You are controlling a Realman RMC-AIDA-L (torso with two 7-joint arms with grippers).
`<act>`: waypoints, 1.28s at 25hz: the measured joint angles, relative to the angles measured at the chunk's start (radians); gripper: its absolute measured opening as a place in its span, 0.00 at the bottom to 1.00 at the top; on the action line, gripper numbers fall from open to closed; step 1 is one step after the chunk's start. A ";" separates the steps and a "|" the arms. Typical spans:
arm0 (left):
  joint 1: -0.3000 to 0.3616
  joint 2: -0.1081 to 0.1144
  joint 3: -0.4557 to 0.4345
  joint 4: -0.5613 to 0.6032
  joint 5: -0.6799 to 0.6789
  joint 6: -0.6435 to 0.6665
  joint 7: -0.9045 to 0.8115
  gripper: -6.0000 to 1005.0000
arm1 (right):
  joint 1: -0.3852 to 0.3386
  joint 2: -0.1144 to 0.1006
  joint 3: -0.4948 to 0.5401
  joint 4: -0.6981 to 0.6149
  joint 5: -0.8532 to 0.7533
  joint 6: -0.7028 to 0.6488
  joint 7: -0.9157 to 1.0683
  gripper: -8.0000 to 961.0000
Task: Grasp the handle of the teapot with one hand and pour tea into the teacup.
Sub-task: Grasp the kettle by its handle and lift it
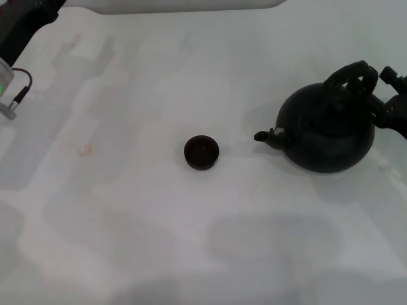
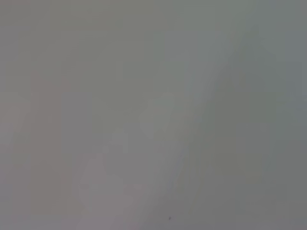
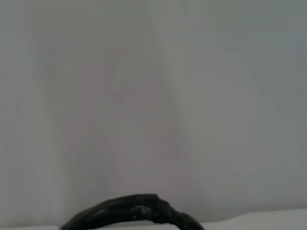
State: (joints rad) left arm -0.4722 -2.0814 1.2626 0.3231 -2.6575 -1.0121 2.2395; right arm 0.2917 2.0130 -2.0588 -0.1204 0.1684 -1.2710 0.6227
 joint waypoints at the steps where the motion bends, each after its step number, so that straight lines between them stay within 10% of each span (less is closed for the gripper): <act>1: 0.002 0.000 0.000 0.000 0.000 0.000 0.000 0.77 | 0.003 0.000 0.002 -0.002 0.004 0.006 -0.008 0.88; 7: 0.009 0.000 -0.001 -0.001 -0.001 -0.011 -0.002 0.77 | 0.002 0.001 0.004 -0.013 0.004 -0.001 -0.032 0.88; 24: 0.014 -0.002 0.001 -0.006 -0.002 -0.037 0.001 0.77 | -0.007 0.001 -0.019 -0.020 -0.002 -0.058 -0.068 0.20; 32: 0.012 -0.002 0.001 -0.019 -0.002 -0.039 0.003 0.77 | 0.015 0.003 -0.026 -0.119 -0.003 -0.016 -0.201 0.20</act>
State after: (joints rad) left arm -0.4607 -2.0832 1.2632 0.3036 -2.6599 -1.0512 2.2421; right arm 0.3062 2.0156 -2.0847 -0.2392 0.1654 -1.2866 0.4216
